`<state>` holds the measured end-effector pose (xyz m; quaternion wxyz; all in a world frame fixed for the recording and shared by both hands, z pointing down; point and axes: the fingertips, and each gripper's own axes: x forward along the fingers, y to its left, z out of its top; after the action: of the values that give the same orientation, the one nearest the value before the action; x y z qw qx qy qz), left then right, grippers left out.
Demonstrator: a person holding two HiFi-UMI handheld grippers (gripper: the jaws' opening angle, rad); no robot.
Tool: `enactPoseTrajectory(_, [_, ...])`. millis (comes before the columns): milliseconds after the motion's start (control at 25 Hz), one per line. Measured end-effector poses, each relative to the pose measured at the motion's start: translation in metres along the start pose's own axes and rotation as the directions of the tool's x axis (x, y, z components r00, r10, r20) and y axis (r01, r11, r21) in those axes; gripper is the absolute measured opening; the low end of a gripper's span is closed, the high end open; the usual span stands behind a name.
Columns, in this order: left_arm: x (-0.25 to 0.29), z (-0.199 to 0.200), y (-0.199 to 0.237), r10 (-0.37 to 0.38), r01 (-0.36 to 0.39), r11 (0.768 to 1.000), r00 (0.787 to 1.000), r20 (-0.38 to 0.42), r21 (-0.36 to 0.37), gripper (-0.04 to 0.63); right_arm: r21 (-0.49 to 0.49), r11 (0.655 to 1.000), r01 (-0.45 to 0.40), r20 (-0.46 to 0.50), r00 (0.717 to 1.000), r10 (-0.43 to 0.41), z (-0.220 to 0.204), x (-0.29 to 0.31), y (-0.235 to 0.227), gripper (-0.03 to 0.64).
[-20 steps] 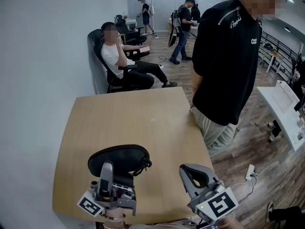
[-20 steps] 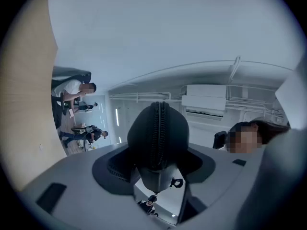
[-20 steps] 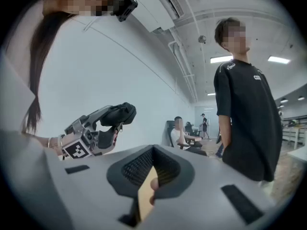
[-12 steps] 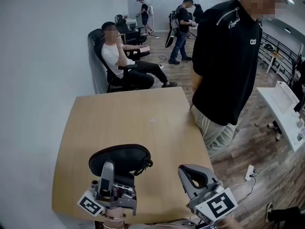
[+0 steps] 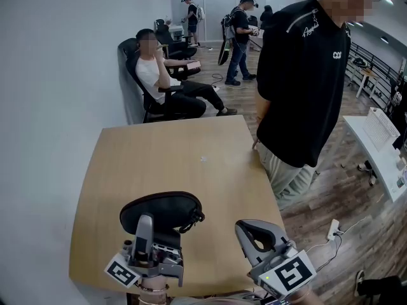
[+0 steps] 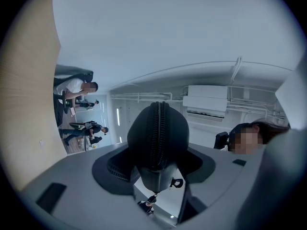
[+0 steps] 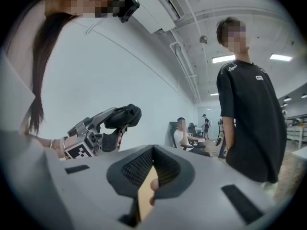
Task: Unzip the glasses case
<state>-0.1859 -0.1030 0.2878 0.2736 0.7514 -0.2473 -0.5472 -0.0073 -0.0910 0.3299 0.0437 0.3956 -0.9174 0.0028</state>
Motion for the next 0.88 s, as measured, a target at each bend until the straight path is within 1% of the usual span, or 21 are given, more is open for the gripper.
enactPoseTrajectory(240, [0.002,-0.007,-0.001,0.003,-0.003,1.0,1.0,-0.006,-0.01,0.249,-0.009,1.0,-0.019,0.002,1.0,0.019,0.001,-0.001,0.005,0.015])
enactPoseTrajectory(400, [0.003,-0.017,-0.002,0.002,-0.002,1.0,1.0,-0.019,-0.013,0.249,-0.013,0.997,-0.07,0.023,0.997,0.07,0.005,-0.001,0.012,0.015])
enactPoseTrajectory(600, [0.004,-0.026,-0.003,-0.002,0.001,1.0,1.0,-0.025,-0.018,0.249,-0.007,0.996,-0.092,0.047,0.995,0.092,0.009,-0.004,0.014,0.015])
enactPoseTrajectory(880, [0.006,-0.038,-0.009,-0.006,0.005,1.0,1.0,-0.03,-0.022,0.249,0.014,0.995,-0.1,0.019,0.995,0.1,0.001,-0.008,0.019,0.017])
